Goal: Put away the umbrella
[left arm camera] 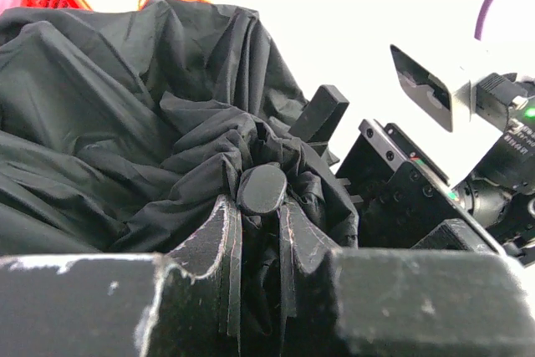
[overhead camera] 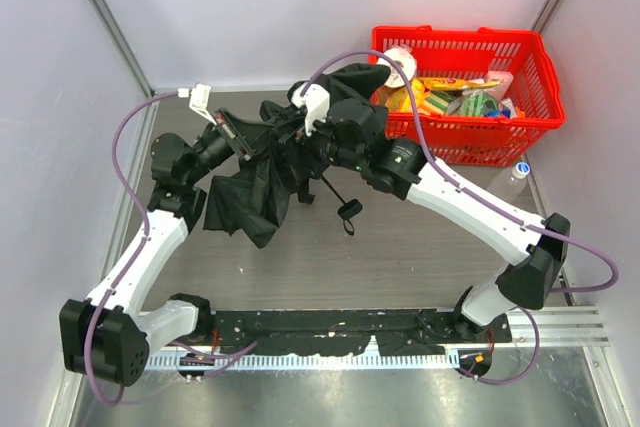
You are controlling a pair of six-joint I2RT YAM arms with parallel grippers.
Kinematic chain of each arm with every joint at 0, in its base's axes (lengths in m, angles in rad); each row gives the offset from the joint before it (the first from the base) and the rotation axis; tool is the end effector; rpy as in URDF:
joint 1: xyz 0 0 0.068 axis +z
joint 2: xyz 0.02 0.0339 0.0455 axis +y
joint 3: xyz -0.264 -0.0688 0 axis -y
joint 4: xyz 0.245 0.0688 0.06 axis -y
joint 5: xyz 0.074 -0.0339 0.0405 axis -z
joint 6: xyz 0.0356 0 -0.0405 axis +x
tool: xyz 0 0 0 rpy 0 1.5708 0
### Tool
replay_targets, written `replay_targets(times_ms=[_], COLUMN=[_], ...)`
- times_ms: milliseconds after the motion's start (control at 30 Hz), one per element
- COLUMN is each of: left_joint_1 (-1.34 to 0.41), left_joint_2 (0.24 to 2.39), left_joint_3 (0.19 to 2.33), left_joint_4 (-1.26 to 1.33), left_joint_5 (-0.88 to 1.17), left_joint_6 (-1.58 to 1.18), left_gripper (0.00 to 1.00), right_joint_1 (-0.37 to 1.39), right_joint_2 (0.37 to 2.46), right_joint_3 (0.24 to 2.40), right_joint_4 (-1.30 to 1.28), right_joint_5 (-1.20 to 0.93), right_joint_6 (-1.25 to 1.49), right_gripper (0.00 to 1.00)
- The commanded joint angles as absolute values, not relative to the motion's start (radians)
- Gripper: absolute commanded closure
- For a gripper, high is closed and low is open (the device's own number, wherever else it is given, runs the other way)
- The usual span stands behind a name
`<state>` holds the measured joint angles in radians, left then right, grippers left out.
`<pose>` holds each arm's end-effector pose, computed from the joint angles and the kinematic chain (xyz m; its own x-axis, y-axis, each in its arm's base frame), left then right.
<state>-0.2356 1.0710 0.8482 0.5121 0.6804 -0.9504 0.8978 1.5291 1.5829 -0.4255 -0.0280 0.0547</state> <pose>0.2312 -0.0785 0.3786 -0.4634 -0.5392 -0.7032 0.6720 0.3034 -0.6755 0.2190 0.2763 0.4106 -0.2697 -0.2506 -0.9298 -0.7843 0.6173 0.0611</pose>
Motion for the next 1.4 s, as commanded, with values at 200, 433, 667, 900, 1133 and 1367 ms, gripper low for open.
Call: replay_targets(times_ms=[200,433,667,900,1133,1367], left_joint_1=[-0.252,-0.272,-0.272,-0.244,-0.176,-0.178], left_joint_2=[1.140,1.154,1.128,1.048,0.920,0.855], left_joint_3=[0.857,0.864,0.868,0.949,1.343,1.373], left_joint_4=[1.009,1.063,1.075,0.712,-0.488,-0.683], left_joint_5=[0.914,0.989,1.012,0.985,0.431,0.311], left_joint_6=[-1.285,-1.316,-1.347,-1.174,-0.573,-0.558], left_gripper=[1.00,1.00,1.00,0.56,0.13,0.18], right_joint_1=[0.879,0.877,0.876,0.874,0.870,0.858], right_joint_2=[1.591,1.600,1.549,1.442,1.439,1.601], right_joint_3=[1.572,1.569,1.487,1.356,1.396,1.644], right_joint_4=[-0.282,-0.261,-0.192,-0.101,-0.186,-0.290], right_joint_5=[-0.172,-0.311,-0.434,-0.342,-0.140,0.222], right_joint_6=[0.118,0.114,0.155,0.210,0.164,0.216], right_gripper=[0.11,0.33,0.99,0.99,0.99,0.99])
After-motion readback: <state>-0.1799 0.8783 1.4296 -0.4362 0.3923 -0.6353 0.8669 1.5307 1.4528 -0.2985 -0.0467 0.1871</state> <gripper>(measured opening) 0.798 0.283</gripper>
